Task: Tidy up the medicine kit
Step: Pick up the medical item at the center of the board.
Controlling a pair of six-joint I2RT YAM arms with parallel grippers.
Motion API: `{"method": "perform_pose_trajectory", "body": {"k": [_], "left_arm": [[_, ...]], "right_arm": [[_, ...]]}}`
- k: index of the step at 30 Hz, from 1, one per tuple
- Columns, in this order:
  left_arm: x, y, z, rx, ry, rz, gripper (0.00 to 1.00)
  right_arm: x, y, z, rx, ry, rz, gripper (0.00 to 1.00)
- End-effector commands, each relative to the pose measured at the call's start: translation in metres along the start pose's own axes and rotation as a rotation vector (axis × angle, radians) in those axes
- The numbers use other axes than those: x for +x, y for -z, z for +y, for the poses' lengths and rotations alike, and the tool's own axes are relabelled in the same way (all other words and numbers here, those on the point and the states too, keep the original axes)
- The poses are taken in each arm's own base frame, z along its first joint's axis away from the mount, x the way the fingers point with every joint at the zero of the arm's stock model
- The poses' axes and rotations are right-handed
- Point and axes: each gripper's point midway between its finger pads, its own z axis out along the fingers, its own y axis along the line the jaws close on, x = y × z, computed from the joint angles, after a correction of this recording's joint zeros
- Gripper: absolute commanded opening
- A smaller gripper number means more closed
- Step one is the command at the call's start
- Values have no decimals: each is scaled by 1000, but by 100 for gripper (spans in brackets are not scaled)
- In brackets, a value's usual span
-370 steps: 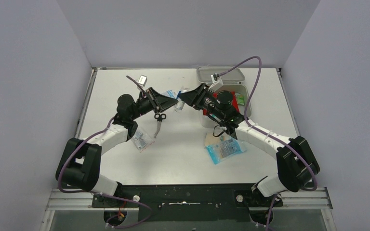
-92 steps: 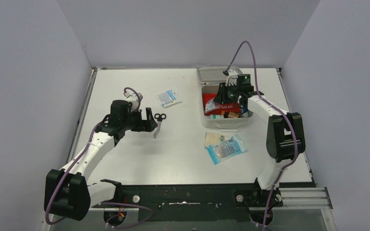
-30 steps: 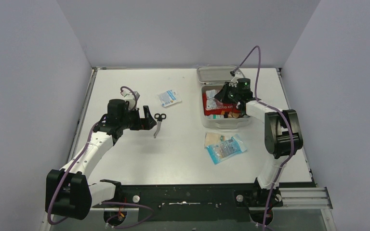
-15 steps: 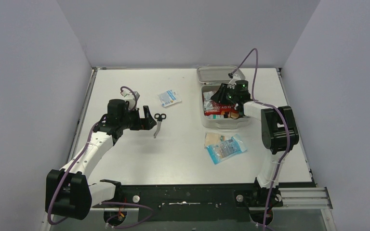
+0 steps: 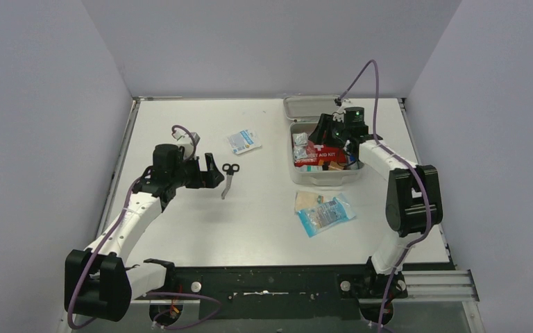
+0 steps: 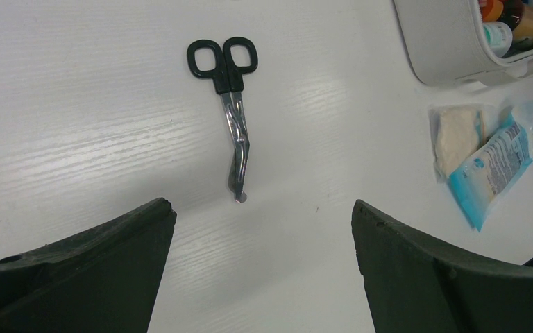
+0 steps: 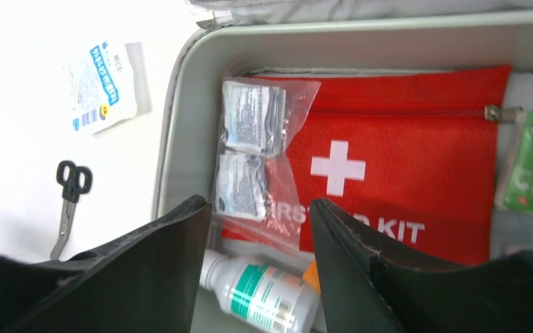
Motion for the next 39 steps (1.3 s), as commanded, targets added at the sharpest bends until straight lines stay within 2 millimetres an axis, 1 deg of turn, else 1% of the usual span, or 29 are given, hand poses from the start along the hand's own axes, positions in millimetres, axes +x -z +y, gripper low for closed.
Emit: {"method": "perform_pose_trajectory", "body": {"k": [1,4,6,8,9,11,14,16,18,21,24,27,30,33,39], "left_arm": [[-10,6,-7,32,-20,-45,97],[-9,7,-7,29,-16,-34,97],[-8,8,-2,4,-20,-18,97],[-5,9,6,-46,-10,-8,97],[-5,10,6,-47,-12,-10,97],[-7,11,2,-25,-19,-22,97],[-9,12,0,-13,-23,-35,97],[-9,12,-1,-4,-26,-31,97],[-10,12,-3,5,-27,-36,97],[-12,13,-6,19,-29,-47,97],[-12,14,-7,24,-30,-53,97],[-13,15,-8,27,-31,-59,97],[-13,15,-8,24,-32,-62,97],[-14,16,-7,17,-31,-66,97],[-14,16,-6,13,-30,-67,97]], "right_arm": [[-10,35,8,96,-62,-3,59],[-1,57,6,163,-162,12,63],[10,70,8,168,-218,22,64],[26,84,8,202,-271,49,65],[33,90,7,224,-297,56,66],[52,103,-1,307,-373,71,66],[85,123,-8,423,-447,107,65],[97,141,-14,515,-471,95,65],[112,154,-14,574,-486,94,63],[139,165,-11,601,-540,112,60],[168,173,-12,622,-626,134,60],[189,175,-15,620,-682,130,58],[197,173,-19,615,-710,115,54],[203,167,-20,600,-720,114,53],[232,155,-22,610,-775,192,50]]}}
